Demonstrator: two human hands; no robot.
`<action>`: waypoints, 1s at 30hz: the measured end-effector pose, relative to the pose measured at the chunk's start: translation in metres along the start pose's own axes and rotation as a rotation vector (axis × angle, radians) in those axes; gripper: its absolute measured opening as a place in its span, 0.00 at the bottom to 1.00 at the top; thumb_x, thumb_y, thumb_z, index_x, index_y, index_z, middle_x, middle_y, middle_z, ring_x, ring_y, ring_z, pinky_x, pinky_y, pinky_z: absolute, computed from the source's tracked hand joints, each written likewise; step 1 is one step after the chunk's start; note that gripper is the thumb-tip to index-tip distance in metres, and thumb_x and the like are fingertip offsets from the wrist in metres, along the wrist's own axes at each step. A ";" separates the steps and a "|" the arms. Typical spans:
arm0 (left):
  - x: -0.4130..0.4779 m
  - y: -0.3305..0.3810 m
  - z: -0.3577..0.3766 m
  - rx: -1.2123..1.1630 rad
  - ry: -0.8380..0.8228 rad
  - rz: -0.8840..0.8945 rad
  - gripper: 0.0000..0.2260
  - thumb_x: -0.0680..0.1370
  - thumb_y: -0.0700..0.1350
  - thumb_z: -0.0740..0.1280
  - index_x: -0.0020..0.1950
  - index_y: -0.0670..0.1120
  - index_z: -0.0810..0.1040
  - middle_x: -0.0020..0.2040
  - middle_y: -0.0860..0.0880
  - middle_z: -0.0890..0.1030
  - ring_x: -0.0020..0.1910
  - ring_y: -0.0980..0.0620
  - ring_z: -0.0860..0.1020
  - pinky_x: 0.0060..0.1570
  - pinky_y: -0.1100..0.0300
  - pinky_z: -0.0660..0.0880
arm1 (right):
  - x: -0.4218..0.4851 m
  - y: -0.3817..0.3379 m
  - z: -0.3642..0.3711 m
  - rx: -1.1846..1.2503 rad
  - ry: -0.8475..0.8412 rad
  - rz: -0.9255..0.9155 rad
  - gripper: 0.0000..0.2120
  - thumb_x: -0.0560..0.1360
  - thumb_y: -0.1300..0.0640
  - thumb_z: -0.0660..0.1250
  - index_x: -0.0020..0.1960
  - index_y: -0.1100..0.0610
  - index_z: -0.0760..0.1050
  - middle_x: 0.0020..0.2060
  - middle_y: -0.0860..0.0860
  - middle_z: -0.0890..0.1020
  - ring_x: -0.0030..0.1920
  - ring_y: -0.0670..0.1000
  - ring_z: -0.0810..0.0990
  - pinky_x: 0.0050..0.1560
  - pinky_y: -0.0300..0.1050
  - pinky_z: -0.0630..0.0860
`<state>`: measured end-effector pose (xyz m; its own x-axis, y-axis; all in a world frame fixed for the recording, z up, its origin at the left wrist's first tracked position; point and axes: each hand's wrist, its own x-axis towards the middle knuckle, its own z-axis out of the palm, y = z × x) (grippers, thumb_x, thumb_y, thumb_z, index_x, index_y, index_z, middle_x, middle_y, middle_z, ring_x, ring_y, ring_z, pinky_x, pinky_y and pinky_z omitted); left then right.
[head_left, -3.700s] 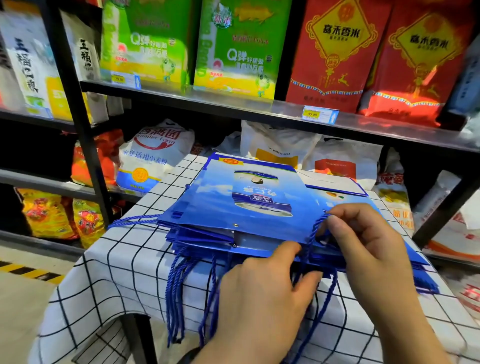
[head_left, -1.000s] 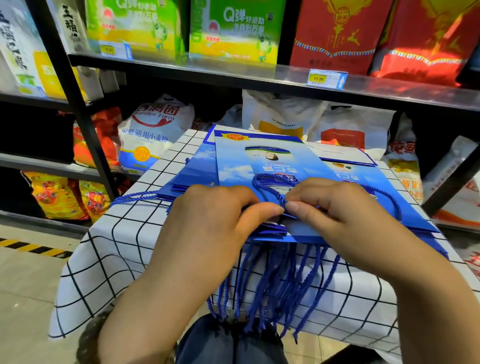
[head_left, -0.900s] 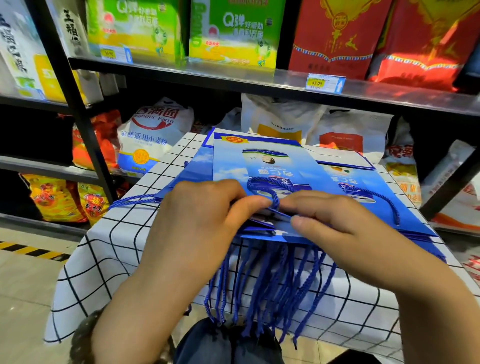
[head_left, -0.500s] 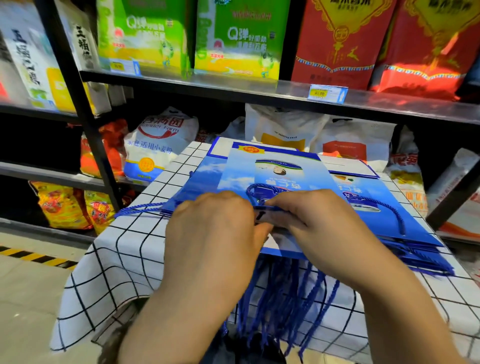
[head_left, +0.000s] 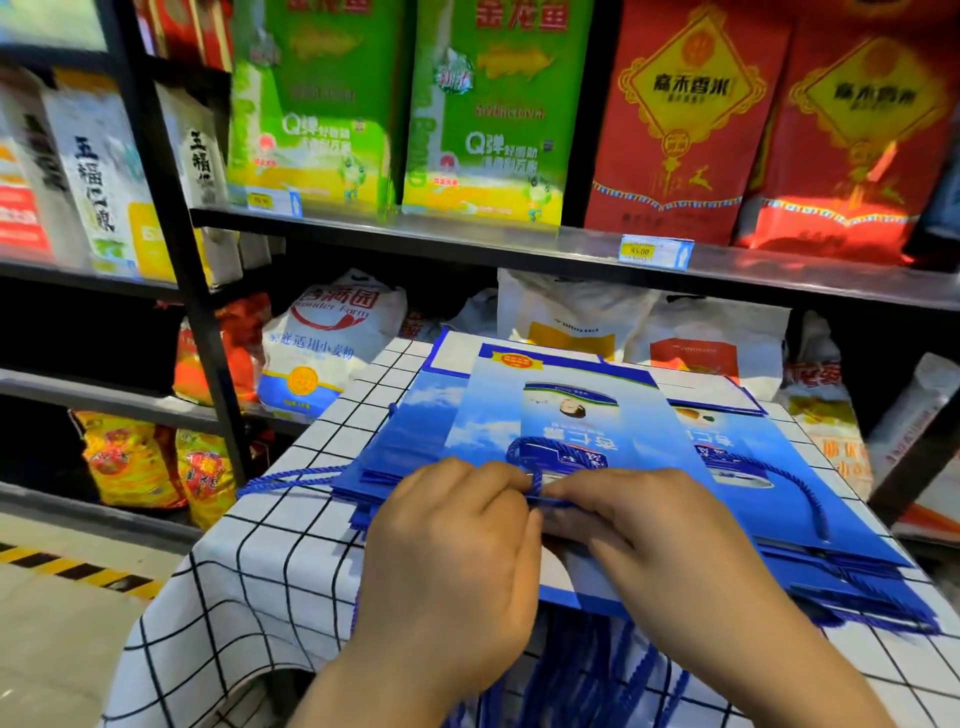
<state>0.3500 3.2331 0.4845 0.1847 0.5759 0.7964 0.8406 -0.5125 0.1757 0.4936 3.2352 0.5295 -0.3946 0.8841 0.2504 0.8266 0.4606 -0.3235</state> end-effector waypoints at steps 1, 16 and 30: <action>-0.002 -0.002 0.001 -0.017 0.021 0.024 0.13 0.73 0.45 0.59 0.31 0.45 0.77 0.39 0.51 0.82 0.33 0.47 0.77 0.38 0.57 0.67 | 0.000 -0.001 0.000 0.002 -0.003 0.001 0.13 0.77 0.44 0.57 0.53 0.50 0.74 0.48 0.48 0.81 0.49 0.51 0.77 0.46 0.50 0.75; -0.005 -0.008 -0.005 -0.398 0.068 -0.014 0.13 0.73 0.41 0.60 0.28 0.43 0.73 0.37 0.49 0.80 0.33 0.50 0.77 0.31 0.56 0.71 | -0.010 0.000 0.005 -0.057 0.115 -0.013 0.09 0.78 0.46 0.56 0.56 0.43 0.71 0.48 0.45 0.80 0.50 0.49 0.76 0.46 0.47 0.74; -0.016 -0.010 -0.011 -0.391 -0.086 -0.193 0.08 0.70 0.53 0.61 0.39 0.56 0.61 0.43 0.57 0.78 0.41 0.59 0.79 0.35 0.56 0.75 | -0.005 0.016 0.004 0.278 -0.085 -0.014 0.16 0.75 0.48 0.60 0.56 0.27 0.65 0.42 0.40 0.77 0.46 0.40 0.74 0.47 0.34 0.70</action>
<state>0.3326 3.2219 0.4759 0.0994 0.7270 0.6794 0.6112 -0.5834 0.5349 0.5072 3.2388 0.5193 -0.4474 0.8755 0.1828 0.6835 0.4665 -0.5614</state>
